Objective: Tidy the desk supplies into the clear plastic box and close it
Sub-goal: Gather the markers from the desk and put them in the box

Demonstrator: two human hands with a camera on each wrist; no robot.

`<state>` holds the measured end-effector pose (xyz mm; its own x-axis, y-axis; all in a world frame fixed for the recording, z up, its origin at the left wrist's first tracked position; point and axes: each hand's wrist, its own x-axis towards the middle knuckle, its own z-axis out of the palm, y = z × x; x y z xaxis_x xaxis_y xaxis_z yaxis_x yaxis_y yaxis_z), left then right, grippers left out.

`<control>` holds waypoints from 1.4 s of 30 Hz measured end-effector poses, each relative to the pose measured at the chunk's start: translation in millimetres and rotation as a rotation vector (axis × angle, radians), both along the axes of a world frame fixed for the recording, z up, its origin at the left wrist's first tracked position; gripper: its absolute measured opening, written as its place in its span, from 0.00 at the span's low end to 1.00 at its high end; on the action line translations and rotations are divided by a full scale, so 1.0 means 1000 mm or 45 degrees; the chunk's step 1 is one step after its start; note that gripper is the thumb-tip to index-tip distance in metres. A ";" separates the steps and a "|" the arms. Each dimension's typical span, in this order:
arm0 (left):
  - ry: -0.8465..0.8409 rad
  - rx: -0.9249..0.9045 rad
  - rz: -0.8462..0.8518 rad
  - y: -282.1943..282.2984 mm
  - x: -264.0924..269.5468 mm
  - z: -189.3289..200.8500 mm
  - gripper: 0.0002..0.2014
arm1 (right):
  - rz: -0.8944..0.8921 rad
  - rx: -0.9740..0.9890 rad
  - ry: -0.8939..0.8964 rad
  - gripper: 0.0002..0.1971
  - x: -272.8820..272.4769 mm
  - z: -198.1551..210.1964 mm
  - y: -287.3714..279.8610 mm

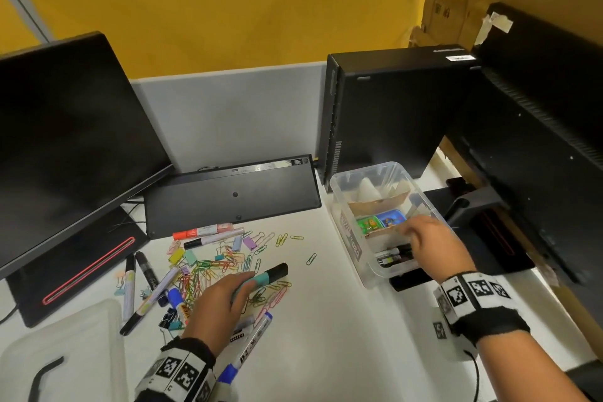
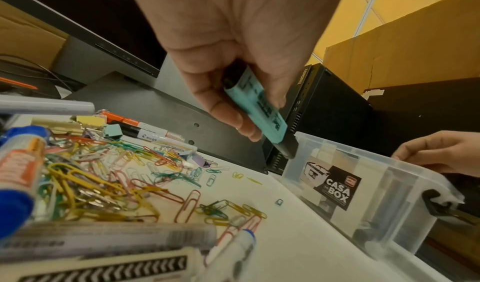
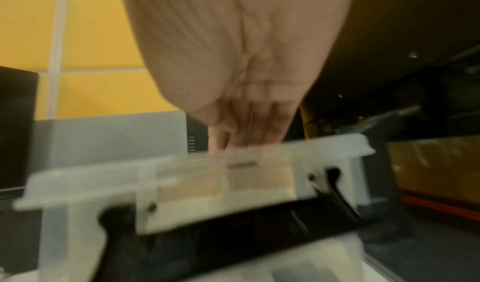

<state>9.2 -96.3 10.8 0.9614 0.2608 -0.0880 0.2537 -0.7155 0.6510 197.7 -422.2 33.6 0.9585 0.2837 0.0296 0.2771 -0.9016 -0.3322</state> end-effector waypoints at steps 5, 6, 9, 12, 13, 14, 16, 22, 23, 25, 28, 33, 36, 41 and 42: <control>-0.071 -0.029 -0.112 -0.038 0.011 0.015 0.19 | -0.393 0.050 -0.324 0.23 -0.017 -0.028 -0.019; -0.119 -0.023 -0.165 -0.049 0.015 0.019 0.19 | -0.446 0.130 -0.236 0.25 -0.018 -0.036 -0.020; -0.257 0.044 -0.335 -0.086 0.034 0.030 0.20 | -0.510 0.439 -0.117 0.26 -0.021 -0.050 -0.018; -0.281 0.259 -0.485 -0.125 0.060 0.032 0.25 | -0.507 0.514 -0.163 0.25 -0.022 -0.053 -0.018; -0.271 0.361 -0.535 -0.137 0.070 0.031 0.27 | -0.503 0.526 -0.169 0.25 -0.021 -0.054 -0.018; -0.258 0.465 -0.603 -0.147 0.079 0.030 0.29 | -0.499 0.528 -0.175 0.25 -0.021 -0.054 -0.018; -0.248 0.644 -0.722 -0.165 0.095 0.027 0.30 | -0.495 0.526 -0.195 0.25 -0.021 -0.055 -0.018; -0.024 0.758 -0.839 -0.196 0.138 0.029 0.19 | -0.487 0.558 -0.211 0.25 -0.019 -0.058 -0.019; 0.013 0.744 -0.834 -0.199 0.145 0.028 0.18 | -0.487 0.560 -0.210 0.25 -0.019 -0.058 -0.019; 0.064 0.673 -0.854 -0.201 0.154 0.027 0.17 | -0.483 0.554 -0.213 0.25 -0.019 -0.058 -0.019; 0.047 0.522 -0.896 -0.198 0.157 0.024 0.19 | -0.484 0.543 -0.214 0.25 -0.020 -0.058 -0.019; -0.307 0.246 -0.733 -0.165 0.126 0.040 0.18 | -0.475 0.559 -0.211 0.24 -0.021 -0.056 -0.019; -0.325 0.266 -0.533 -0.120 0.098 0.039 0.15 | -0.473 0.564 -0.197 0.24 -0.022 -0.055 -0.019; 0.232 0.517 -0.319 -0.045 0.047 0.001 0.10 | -0.494 0.560 -0.208 0.24 -0.023 -0.055 -0.016; 0.327 0.545 -0.305 -0.036 0.037 -0.006 0.10 | -0.501 0.556 -0.218 0.24 -0.023 -0.055 -0.016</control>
<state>46.2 -132.5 4.8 0.9598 0.1013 -0.2616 0.1635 -0.9598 0.2283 175.2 -438.1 -21.4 0.9601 -0.1641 0.2263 0.0328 -0.7377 -0.6744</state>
